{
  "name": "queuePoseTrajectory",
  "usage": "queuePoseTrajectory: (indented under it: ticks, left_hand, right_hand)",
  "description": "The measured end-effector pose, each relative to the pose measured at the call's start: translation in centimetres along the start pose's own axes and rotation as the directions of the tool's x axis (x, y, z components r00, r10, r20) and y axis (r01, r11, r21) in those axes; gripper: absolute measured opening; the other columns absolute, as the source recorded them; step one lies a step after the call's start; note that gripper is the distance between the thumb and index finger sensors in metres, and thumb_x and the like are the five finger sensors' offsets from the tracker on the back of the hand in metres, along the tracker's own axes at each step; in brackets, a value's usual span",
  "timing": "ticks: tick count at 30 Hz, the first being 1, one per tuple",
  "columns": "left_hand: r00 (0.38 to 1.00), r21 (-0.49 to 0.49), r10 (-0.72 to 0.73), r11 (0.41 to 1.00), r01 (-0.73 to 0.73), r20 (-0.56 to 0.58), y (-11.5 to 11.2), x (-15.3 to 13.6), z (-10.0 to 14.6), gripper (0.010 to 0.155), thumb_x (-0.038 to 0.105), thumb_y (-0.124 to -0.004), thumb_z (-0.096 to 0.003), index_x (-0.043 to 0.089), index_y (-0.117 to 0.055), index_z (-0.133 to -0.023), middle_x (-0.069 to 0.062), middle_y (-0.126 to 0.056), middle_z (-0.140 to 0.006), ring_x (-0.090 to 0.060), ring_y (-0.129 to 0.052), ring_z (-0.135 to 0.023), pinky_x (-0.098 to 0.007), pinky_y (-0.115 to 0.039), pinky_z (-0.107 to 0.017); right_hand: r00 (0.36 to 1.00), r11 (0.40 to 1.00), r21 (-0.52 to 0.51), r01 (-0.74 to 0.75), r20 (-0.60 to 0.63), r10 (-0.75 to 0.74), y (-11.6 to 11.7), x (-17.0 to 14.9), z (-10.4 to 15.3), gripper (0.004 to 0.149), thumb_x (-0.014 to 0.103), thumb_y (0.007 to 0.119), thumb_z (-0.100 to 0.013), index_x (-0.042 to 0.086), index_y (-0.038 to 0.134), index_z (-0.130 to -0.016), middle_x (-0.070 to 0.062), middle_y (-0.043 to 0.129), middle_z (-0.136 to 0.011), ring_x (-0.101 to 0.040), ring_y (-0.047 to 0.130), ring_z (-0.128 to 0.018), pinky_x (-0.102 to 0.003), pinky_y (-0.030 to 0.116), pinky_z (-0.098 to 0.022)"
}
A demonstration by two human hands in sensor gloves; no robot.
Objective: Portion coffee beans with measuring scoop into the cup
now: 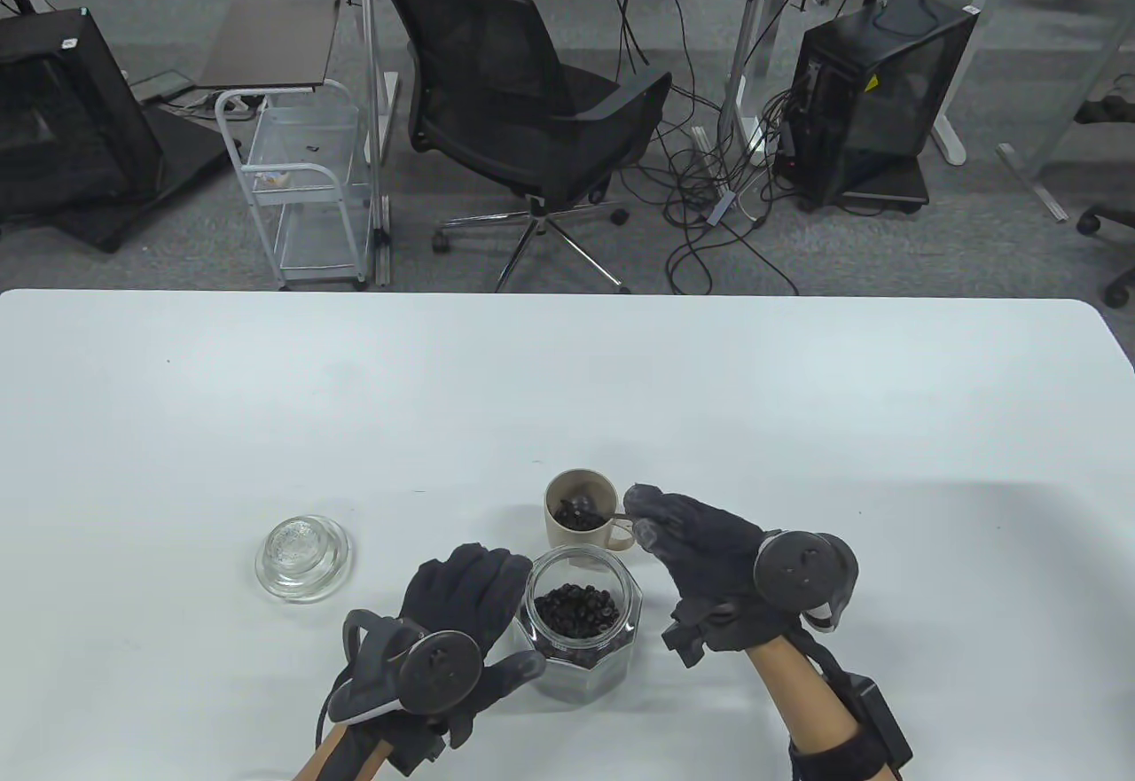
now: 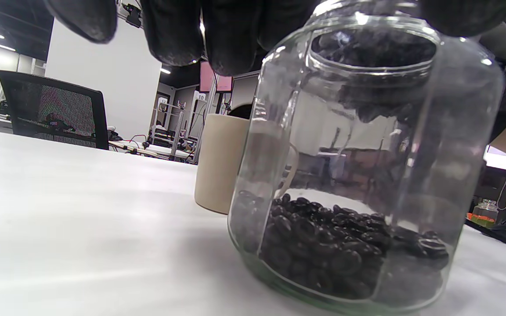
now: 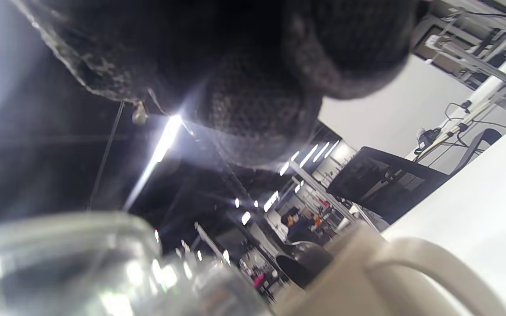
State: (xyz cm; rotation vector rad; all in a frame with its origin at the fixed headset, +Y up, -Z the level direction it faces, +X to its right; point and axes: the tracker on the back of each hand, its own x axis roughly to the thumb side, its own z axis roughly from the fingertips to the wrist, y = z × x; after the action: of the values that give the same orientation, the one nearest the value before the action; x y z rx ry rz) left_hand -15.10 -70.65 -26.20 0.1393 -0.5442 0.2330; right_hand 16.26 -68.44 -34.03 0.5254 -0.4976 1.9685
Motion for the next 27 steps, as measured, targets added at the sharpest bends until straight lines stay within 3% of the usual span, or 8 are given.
queuePoseTrajectory:
  ticks: [4,8,12,16,20,27]
  left_hand:
    - [1.000,0.000,0.000,1.000,0.000,-0.001,0.0,0.0,0.0,0.090,0.079,-0.051,-0.0480,0.025,-0.037,-0.118,-0.007,-0.052,-0.125,-0.041,-0.055,-0.116,-0.069,-0.053,-0.079]
    - [1.000,-0.001,0.001,1.000,-0.001,-0.001,0.0,0.0,0.0,0.090,0.079,-0.051,-0.0479,0.025,-0.037,-0.118,-0.006,-0.052,-0.125,-0.041,-0.056,-0.116,-0.069,-0.053,-0.079]
    - [1.000,-0.001,0.001,1.000,-0.001,-0.001,0.0,0.0,0.0,0.090,0.079,-0.051,-0.0478,0.025,-0.037,-0.118,-0.007,-0.052,-0.125,-0.041,-0.055,-0.116,-0.069,-0.053,-0.079]
    - [1.000,-0.001,0.001,1.000,-0.001,-0.001,0.0,0.0,0.0,0.090,0.079,-0.051,-0.0479,0.025,-0.037,-0.118,-0.006,-0.052,-0.125,-0.041,-0.055,-0.116,-0.069,-0.053,-0.079]
    - [1.000,-0.001,0.000,1.000,0.000,-0.001,0.0,0.0,0.0,0.090,0.079,-0.051,-0.0480,0.025,-0.036,-0.118,-0.006,-0.051,-0.125,-0.041,-0.055,-0.116,-0.069,-0.053,-0.079]
    - [1.000,-0.001,0.000,1.000,0.000,-0.001,0.0,0.0,0.0,0.090,0.079,-0.051,-0.0480,0.025,-0.036,-0.118,-0.006,-0.051,-0.125,-0.041,-0.056,-0.116,-0.069,-0.053,-0.079]
  right_hand:
    - [0.978,0.972,-0.139,0.191,-0.060,-0.201,-1.6,-0.4,0.0,0.044,0.047,0.084,-0.048,0.024,0.090,-0.085,-0.011,0.105,-0.070,-0.018,0.106,-0.038,-0.031,0.088,-0.025]
    - [0.878,0.864,-0.287,0.414,-0.124,-0.462,-2.8,-1.1,0.3,0.043,0.049,0.083,-0.051,0.021,0.090,-0.082,-0.010,0.106,-0.064,-0.014,0.105,-0.032,-0.028,0.087,-0.022]
    - [0.772,0.777,-0.282,0.562,-0.160,-0.616,-3.0,-1.8,0.3,0.041,0.050,0.083,-0.052,0.019,0.093,-0.077,-0.010,0.106,-0.055,-0.012,0.104,-0.027,-0.026,0.086,-0.019]
    - [0.841,0.847,-0.219,0.484,-0.153,-0.519,-2.6,-1.6,0.2,0.041,0.051,0.084,-0.051,0.018,0.095,-0.072,-0.009,0.107,-0.048,-0.010,0.104,-0.021,-0.025,0.086,-0.015]
    - [0.936,0.940,-0.054,0.337,-0.089,-0.340,-1.6,0.1,-0.1,0.041,0.051,0.085,-0.050,0.018,0.096,-0.072,-0.010,0.108,-0.048,-0.010,0.104,-0.019,-0.024,0.086,-0.013]
    - [0.993,0.982,0.184,0.050,0.100,-0.069,1.0,3.8,0.0,0.042,0.049,0.086,-0.049,0.018,0.096,-0.075,-0.012,0.108,-0.053,-0.007,0.101,-0.012,-0.022,0.084,-0.007]
